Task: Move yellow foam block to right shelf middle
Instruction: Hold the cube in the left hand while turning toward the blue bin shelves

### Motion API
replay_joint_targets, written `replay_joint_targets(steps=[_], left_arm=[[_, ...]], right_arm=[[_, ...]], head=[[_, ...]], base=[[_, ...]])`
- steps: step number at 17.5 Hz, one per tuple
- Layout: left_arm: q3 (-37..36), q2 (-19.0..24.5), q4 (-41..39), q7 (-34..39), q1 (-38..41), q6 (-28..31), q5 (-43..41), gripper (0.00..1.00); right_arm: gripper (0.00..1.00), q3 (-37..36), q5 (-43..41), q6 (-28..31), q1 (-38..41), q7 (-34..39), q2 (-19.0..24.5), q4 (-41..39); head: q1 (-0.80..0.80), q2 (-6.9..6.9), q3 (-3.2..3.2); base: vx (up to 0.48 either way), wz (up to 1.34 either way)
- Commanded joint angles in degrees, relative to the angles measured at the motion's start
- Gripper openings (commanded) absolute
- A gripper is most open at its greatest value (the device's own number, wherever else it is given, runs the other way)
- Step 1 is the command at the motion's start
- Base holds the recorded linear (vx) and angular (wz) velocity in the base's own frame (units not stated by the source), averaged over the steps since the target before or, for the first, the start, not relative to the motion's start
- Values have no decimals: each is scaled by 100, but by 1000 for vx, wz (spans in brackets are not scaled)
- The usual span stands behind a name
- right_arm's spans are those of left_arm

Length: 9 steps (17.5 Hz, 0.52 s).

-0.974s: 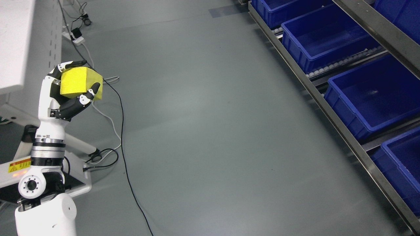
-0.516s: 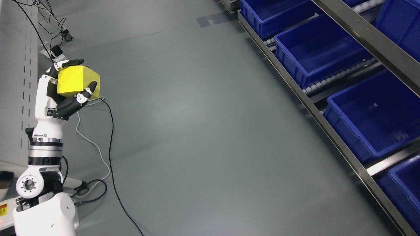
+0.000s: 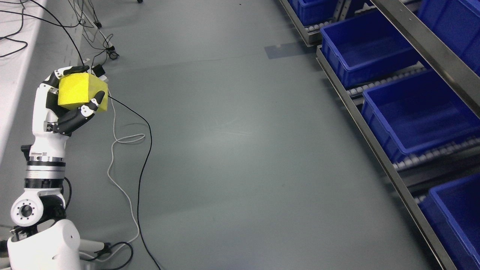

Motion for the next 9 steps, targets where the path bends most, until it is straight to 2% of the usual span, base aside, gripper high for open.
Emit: replay_joint_targets(steps=[1,6,9], left_arm=[[117,80,-3,8,-130,53,0,29],[258,89,6,-1,-245,141,0,29],[258,89,15,-1,-297,150,0,29]], right_arm=[[100,0,-9,1,-15,4,-100,-100],[100,0,0,1,-6,4,-100,-100],[100,0,-9,1,-15,4,-100,-100]], head=[[0,0,0],[0,0,0],[0,0,0]], base=[[472,304],[470,72],[395,-261]])
